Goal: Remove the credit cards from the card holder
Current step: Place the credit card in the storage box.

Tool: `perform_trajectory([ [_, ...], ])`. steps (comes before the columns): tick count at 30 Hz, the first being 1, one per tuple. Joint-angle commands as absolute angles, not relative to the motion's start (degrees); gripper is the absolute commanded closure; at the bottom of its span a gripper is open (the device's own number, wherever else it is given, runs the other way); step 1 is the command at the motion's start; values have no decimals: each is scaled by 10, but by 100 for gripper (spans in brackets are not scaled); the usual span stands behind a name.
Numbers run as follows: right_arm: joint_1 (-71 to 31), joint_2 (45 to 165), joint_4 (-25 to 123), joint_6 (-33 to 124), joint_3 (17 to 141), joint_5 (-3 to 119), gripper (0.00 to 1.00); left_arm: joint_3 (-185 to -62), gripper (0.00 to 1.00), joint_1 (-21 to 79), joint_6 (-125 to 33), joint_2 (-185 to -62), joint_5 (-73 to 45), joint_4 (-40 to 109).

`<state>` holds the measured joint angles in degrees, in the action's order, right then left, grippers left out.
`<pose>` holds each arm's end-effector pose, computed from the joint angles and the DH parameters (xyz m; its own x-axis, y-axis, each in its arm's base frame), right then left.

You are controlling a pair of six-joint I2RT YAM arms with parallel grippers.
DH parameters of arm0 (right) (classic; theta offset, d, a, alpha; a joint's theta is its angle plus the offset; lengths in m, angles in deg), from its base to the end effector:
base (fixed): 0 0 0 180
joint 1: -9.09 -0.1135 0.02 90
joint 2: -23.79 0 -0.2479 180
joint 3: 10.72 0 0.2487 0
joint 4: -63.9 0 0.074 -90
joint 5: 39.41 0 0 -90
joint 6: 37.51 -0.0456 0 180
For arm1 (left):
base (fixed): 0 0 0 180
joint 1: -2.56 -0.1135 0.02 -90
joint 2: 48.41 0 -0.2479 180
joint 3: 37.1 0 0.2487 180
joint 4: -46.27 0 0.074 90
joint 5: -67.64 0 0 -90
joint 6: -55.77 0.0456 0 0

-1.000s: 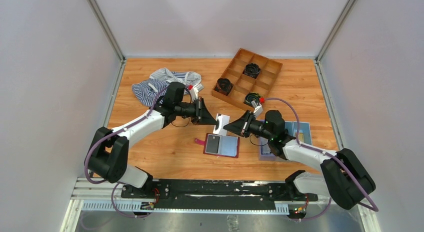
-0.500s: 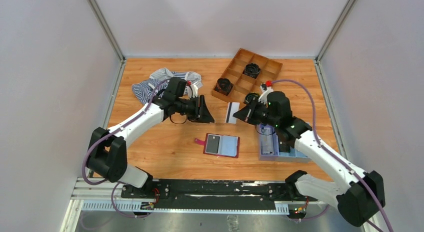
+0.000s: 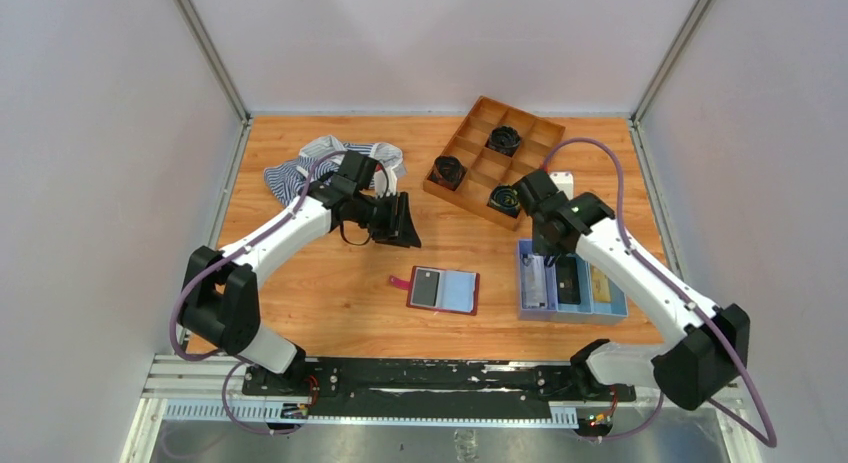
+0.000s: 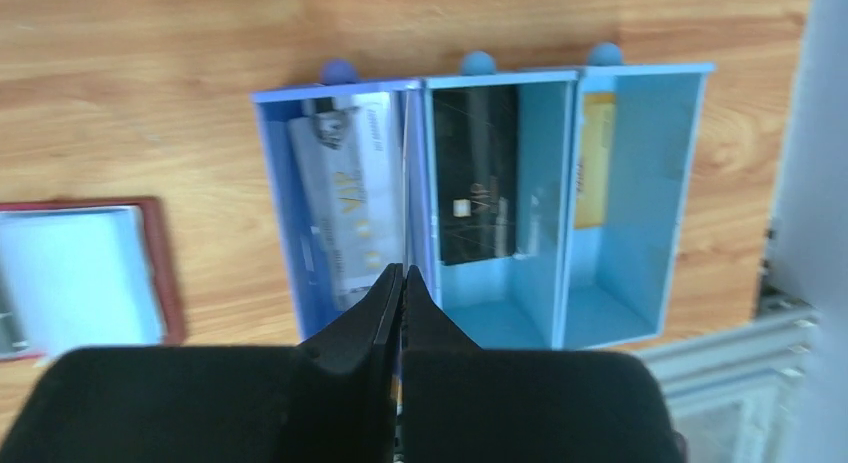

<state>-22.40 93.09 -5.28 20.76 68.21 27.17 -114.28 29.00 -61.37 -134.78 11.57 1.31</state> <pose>0.2109 0.1080 0.2871 -0.7870 0.0839 -0.6112 0.1250 0.9918 -0.0249 0.2710 -0.1632 0.2305 -0.9479 0.0487 -0.3148 0.2582 0.6962 -0.6698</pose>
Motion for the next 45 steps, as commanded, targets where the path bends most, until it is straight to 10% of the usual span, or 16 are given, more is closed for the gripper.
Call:
perform_trajectory([
  [1, -230, 975, -130, 201, 673, 197, 100, -1156, 58, 290, -598, -1351, 115, -6],
  [33, -256, 1054, 9, 205, 576, 270, 100, -1142, 57, 290, -592, -1348, 119, -6],
  [38, -266, 1034, 33, 223, 579, 295, 61, -1141, 53, 290, -592, -1350, 118, -6],
  [45, -267, 980, 38, 226, 604, 325, 56, -1140, 50, 290, -597, -1351, 103, -8],
])
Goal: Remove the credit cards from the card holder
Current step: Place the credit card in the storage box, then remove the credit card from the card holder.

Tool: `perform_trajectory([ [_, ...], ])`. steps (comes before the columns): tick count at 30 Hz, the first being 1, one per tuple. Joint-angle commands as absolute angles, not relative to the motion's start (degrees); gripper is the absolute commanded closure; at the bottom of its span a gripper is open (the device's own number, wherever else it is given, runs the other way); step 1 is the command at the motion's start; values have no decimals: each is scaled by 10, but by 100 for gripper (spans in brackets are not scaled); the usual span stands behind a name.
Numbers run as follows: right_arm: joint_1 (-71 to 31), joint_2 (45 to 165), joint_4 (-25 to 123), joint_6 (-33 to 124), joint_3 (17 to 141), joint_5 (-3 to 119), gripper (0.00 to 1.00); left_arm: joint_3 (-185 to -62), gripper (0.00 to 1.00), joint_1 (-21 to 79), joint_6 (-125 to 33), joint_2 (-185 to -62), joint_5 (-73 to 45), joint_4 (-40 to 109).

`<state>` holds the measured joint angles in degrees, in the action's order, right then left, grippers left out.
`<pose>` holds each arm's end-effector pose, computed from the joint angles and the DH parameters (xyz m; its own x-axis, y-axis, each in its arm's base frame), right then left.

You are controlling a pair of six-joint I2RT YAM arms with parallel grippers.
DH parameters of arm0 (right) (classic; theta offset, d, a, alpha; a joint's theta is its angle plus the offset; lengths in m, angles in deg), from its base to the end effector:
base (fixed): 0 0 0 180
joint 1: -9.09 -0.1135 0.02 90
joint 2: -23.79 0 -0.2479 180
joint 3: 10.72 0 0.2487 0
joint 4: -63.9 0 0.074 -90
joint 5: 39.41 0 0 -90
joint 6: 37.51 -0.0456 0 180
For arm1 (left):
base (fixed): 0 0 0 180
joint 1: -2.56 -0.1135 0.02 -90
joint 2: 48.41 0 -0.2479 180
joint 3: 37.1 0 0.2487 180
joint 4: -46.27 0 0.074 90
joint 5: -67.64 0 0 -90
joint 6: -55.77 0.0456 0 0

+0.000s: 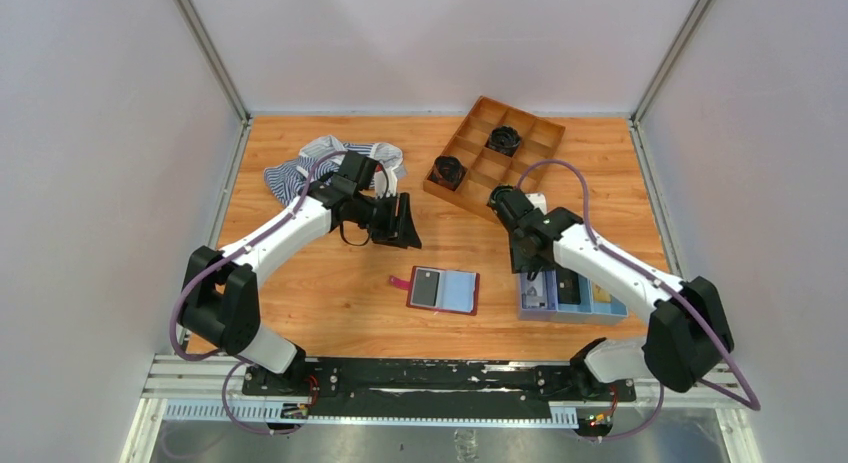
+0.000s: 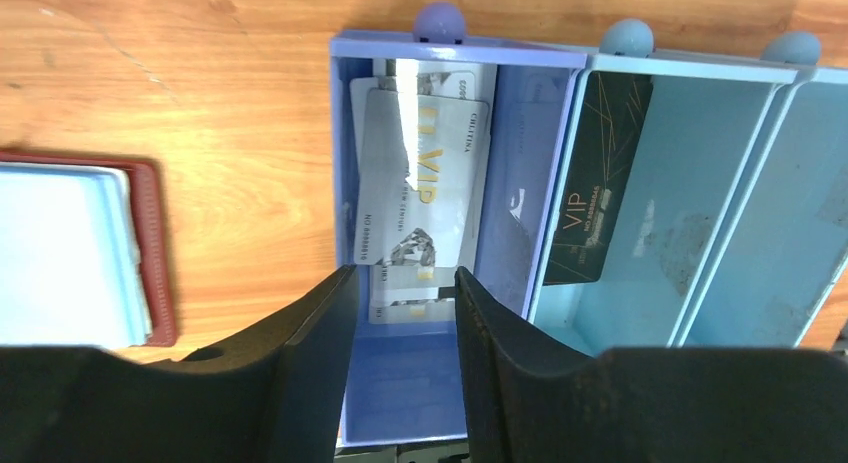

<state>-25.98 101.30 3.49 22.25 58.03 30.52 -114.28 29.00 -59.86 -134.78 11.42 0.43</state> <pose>0.2167 0.1330 0.2085 -0.8824 -0.0415 -0.4687 0.0053 0.9952 -0.0980 0.2698 -0.1625 0.2295 -0.9451 0.0684 -0.3197 0.2736 0.7009 -0.6587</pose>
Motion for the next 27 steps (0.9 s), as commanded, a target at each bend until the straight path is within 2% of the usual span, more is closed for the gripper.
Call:
perform_trajectory([
  [1, -267, 974, 39, 225, 609, 329, 56, -1141, 48, 290, -596, -1352, 95, -12],
  [4, -268, 948, 56, 224, 616, 354, 57, -1135, 44, 290, -594, -1353, 75, -17],
  [9, -282, 912, 169, 216, 583, 469, 58, -1119, 38, 292, -595, -1352, 66, -16],
  [13, -299, 937, 247, 190, 553, 557, 60, -1104, 33, 300, -600, -1343, 33, -14],
  [23, -348, 1024, 307, 166, 543, 600, 62, -1076, 17, 362, -612, -1360, -33, -6],
  [27, -352, 1041, 362, 133, 515, 633, 62, -1068, 15, 368, -616, -1361, -39, 7],
])
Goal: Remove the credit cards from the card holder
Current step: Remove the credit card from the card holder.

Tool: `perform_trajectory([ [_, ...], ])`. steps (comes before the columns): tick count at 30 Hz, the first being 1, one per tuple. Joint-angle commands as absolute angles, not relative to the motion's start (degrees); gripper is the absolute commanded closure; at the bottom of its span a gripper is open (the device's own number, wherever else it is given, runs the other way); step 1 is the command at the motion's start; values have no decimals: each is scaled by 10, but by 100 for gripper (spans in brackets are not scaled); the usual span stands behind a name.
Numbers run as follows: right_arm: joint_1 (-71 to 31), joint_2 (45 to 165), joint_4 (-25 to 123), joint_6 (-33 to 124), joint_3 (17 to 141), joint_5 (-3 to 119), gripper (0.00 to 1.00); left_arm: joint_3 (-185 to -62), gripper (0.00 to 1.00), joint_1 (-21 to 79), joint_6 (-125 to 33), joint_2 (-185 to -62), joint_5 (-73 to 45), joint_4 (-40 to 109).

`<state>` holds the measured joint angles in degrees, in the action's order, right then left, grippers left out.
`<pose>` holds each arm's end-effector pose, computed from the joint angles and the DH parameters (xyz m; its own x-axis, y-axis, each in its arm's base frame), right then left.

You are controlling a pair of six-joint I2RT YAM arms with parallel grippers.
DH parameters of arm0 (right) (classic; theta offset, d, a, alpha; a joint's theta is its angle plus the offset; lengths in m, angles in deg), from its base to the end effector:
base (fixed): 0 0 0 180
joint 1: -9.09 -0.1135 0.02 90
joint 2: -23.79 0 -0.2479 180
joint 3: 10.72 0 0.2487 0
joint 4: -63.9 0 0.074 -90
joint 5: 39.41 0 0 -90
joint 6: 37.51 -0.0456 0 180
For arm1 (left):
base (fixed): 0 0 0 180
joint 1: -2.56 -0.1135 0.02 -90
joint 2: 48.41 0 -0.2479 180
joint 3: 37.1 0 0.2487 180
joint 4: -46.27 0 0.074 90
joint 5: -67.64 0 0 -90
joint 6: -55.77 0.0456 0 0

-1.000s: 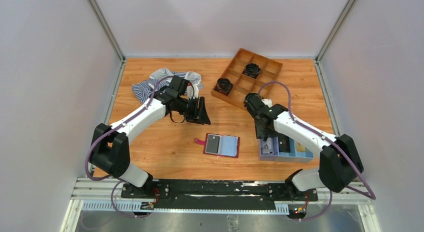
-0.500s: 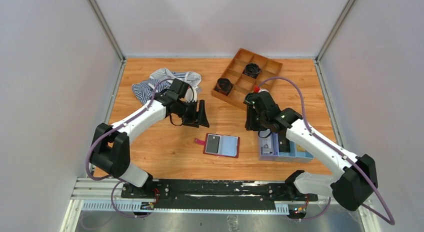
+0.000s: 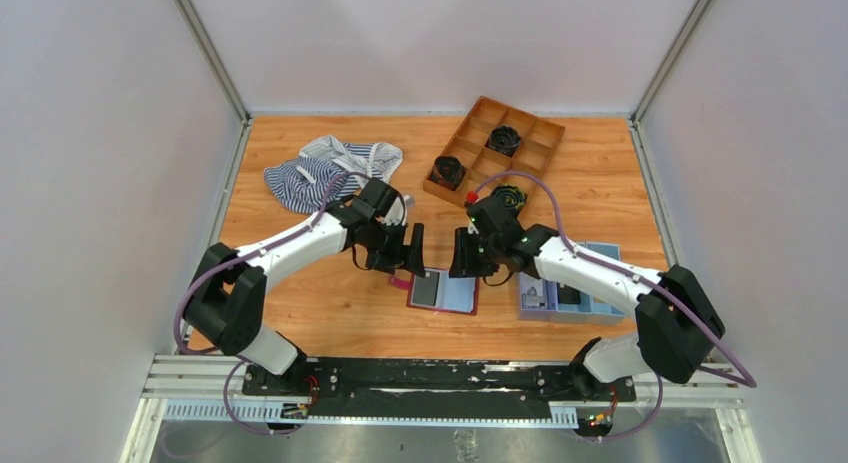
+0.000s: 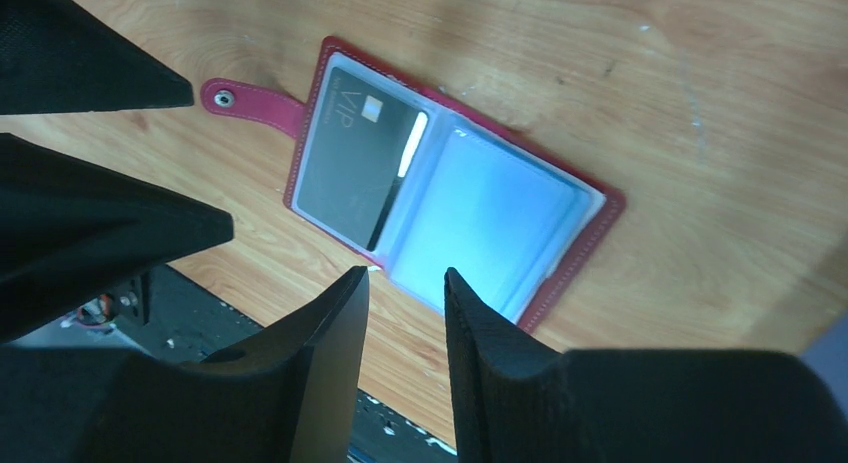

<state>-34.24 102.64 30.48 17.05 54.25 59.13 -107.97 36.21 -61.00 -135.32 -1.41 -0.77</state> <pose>0.2094 0.2068 0.2095 -0.8715 -0.0338 -0.4892 -0.3026 0.8222 0.4821 0.2394 -0.1789 0.1884 -0.9565 0.1314 -0.2606 0.2480 0.8365 -0.4886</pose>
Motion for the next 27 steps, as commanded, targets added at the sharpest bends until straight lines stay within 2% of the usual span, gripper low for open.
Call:
perform_trajectory([
  [1, -353, 1044, 381, 123, 502, 644, 63, -1066, 14, 369, -618, -1361, -33, 14],
  [5, -352, 1064, 463, 81, 465, 679, 65, -1036, 20, 370, -643, -1361, 9, 71],
  [12, -351, 1112, 551, 33, 428, 715, 70, -998, 43, 370, -673, -1385, 36, 139],
  [16, -350, 1127, 567, 15, 418, 714, 72, -988, 47, 370, -676, -1395, 37, 152],
  [24, -338, 1149, 599, -10, 400, 716, 74, -981, 48, 370, -680, -1423, 38, 172],
  [27, -333, 1157, 607, -23, 391, 713, 76, -979, 51, 370, -683, -1428, 39, 180],
])
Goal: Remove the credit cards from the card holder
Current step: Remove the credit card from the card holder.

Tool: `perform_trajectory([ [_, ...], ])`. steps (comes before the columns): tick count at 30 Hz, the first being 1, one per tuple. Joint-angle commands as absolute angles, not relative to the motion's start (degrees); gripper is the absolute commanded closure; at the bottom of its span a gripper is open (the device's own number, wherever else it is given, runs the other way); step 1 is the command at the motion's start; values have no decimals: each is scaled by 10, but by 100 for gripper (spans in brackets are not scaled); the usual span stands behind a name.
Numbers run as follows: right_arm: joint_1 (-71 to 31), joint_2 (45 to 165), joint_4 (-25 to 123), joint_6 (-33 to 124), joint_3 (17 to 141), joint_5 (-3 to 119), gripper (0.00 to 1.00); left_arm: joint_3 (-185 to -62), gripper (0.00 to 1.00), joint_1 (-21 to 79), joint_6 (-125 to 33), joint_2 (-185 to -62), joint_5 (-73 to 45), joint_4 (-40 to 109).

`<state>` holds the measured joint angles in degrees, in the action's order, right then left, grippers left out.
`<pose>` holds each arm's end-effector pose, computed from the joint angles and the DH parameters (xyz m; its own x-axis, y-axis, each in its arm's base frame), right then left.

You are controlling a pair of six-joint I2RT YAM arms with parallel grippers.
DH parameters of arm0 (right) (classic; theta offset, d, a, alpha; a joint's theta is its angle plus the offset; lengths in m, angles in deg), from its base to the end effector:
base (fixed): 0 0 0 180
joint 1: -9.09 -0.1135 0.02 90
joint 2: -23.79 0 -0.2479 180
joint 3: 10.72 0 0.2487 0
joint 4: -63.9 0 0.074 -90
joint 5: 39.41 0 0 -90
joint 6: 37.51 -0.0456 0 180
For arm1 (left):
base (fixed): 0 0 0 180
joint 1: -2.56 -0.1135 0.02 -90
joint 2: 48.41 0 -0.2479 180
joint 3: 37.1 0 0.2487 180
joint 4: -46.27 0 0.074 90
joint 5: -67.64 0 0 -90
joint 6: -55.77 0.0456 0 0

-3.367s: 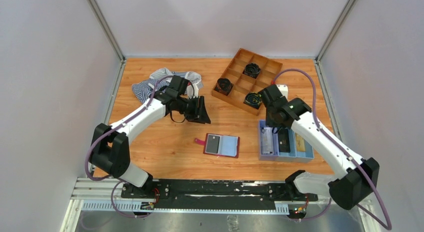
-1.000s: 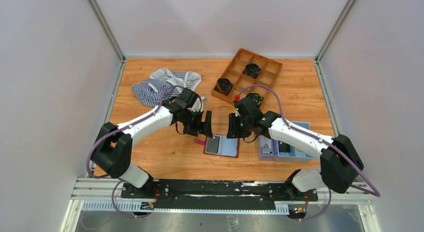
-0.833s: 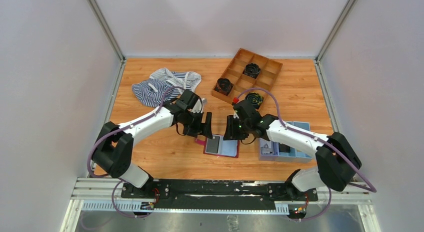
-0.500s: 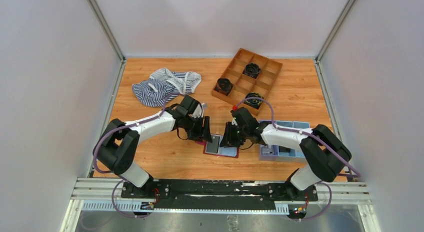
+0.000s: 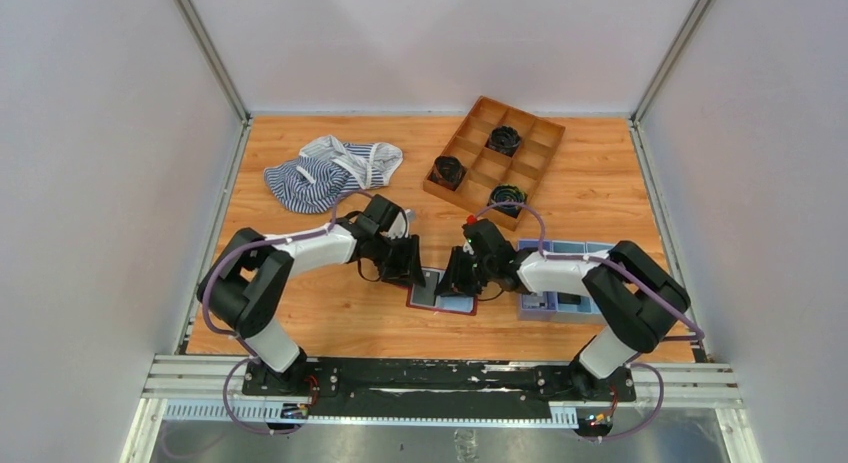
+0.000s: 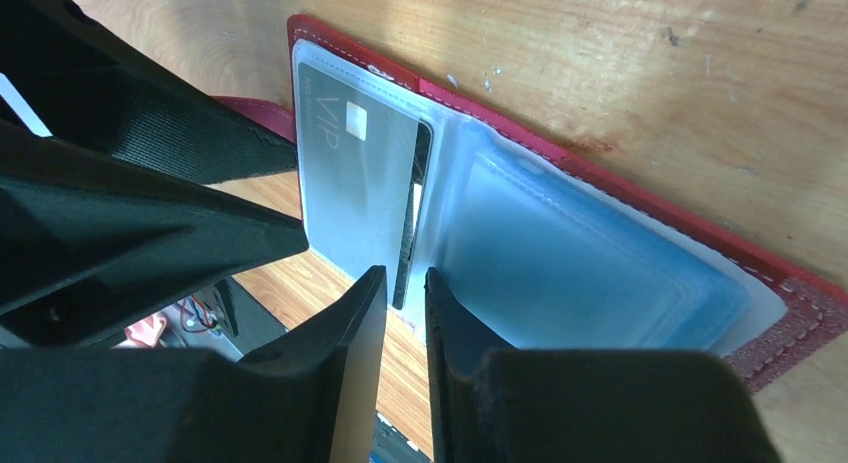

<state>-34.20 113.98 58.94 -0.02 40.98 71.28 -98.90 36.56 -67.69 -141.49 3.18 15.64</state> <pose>0.2074 0.2176 0.1264 -0.9618 0.1137 -0.2491 -0.1068 0.6816 0.7239 0.2378 -0.1841 0.1303 -0.9812 0.0617 -0.1831 0.1581 0.8013 -0.5769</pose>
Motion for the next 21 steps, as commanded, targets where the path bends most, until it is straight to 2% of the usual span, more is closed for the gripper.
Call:
perform_trajectory([
  [1, -330, 1160, 611, -29, 387, 712, 76, -978, 53, 369, -683, -1431, 38, 181],
  [4, -324, 1169, 628, -44, 374, 715, 76, -977, 59, 370, -690, -1437, 44, 192],
  [6, -323, 1175, 635, -47, 371, 720, 77, -976, 66, 370, -696, -1441, 53, 202],
  [11, -322, 1179, 641, -51, 368, 722, 78, -967, 72, 369, -713, -1445, 68, 227],
  [16, -320, 1165, 642, -55, 361, 716, 78, -962, 98, 369, -716, -1447, 71, 230],
  [21, -308, 1150, 672, -74, 342, 722, 78, -962, 100, 369, -703, -1448, 62, 214],
])
